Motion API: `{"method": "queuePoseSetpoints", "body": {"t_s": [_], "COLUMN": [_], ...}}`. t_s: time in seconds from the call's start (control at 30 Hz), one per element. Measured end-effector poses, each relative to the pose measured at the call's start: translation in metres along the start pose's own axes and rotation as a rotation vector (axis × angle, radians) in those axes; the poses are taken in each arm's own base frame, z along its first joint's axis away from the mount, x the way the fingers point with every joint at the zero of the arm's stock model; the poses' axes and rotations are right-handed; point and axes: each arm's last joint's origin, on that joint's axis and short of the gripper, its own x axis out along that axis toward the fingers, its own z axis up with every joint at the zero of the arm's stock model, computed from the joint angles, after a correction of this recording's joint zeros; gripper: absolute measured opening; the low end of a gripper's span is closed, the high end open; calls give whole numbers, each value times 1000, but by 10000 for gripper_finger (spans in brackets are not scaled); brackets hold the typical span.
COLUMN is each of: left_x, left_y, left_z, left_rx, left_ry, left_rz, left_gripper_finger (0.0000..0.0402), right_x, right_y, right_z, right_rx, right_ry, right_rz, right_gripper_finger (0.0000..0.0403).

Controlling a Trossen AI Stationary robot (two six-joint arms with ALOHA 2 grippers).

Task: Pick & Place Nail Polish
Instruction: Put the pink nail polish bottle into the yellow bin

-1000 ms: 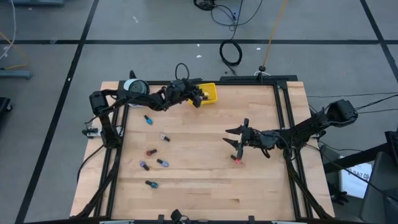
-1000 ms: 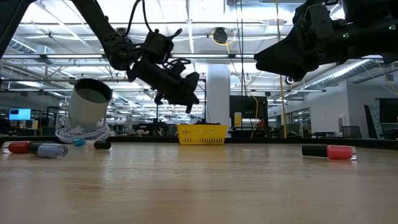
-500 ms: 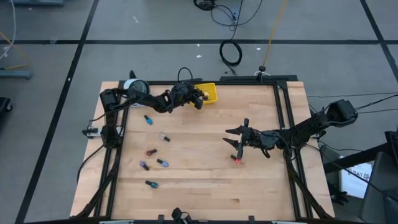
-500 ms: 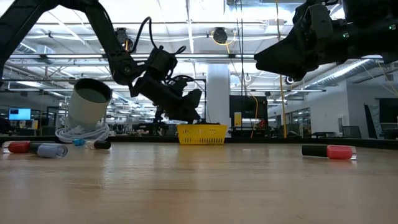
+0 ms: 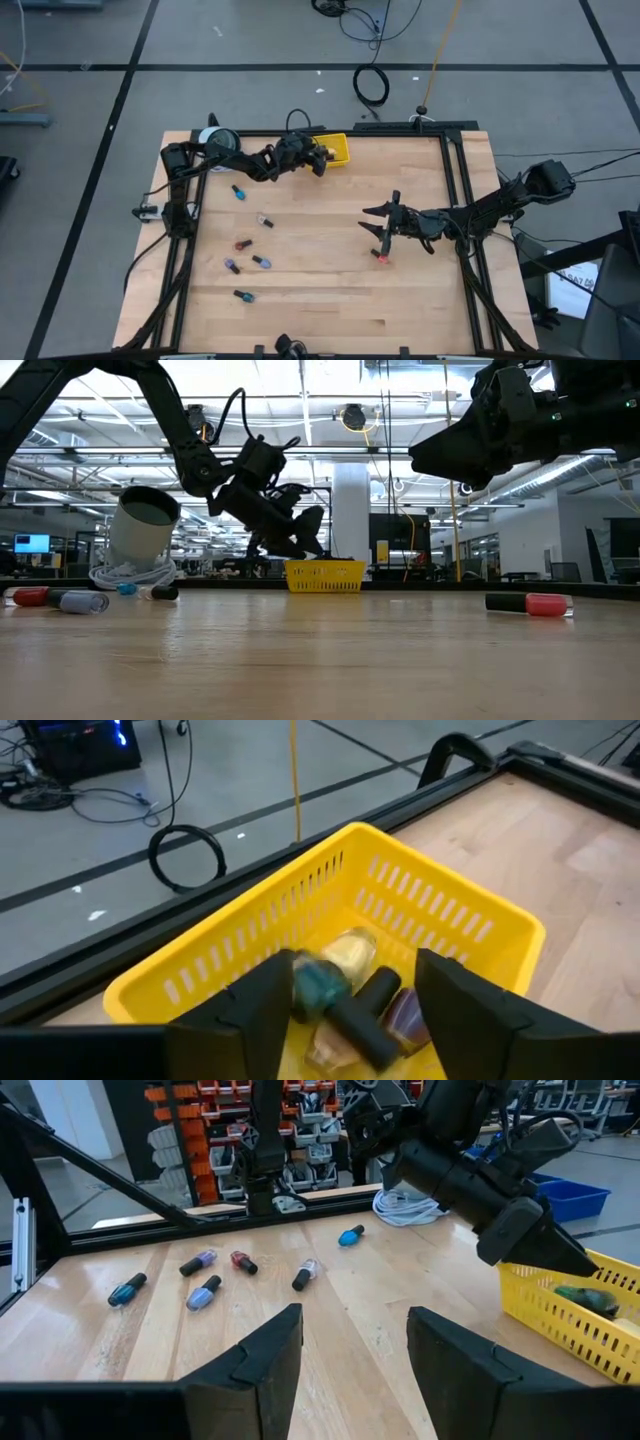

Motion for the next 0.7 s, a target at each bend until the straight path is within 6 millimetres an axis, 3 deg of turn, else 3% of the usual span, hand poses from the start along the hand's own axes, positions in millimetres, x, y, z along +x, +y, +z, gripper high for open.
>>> {"method": "queuePoseSetpoints", "body": {"t_s": [0.27, 0.5, 0.6, 0.7], "left_x": [0, 0, 0, 0], "left_y": [1, 1, 0, 0], "left_z": [-2, -2, -2, -3], "left_rx": [25, 24, 24, 25], "left_ry": [25, 24, 24, 25], "left_rz": [7, 7, 6, 4], "left_gripper_finger": [258, 268, 269, 269], "right_x": [0, 0, -1, 1], "right_y": [0, 1, 9, 26], "right_z": [-3, -4, -6, -6], "right_rx": [-15, -15, -41, -120], "right_ry": [26, 48, 99, 257], "right_rz": [-4, 70, 143, 139], "right_gripper_finger": [175, 172, 171, 171]}}
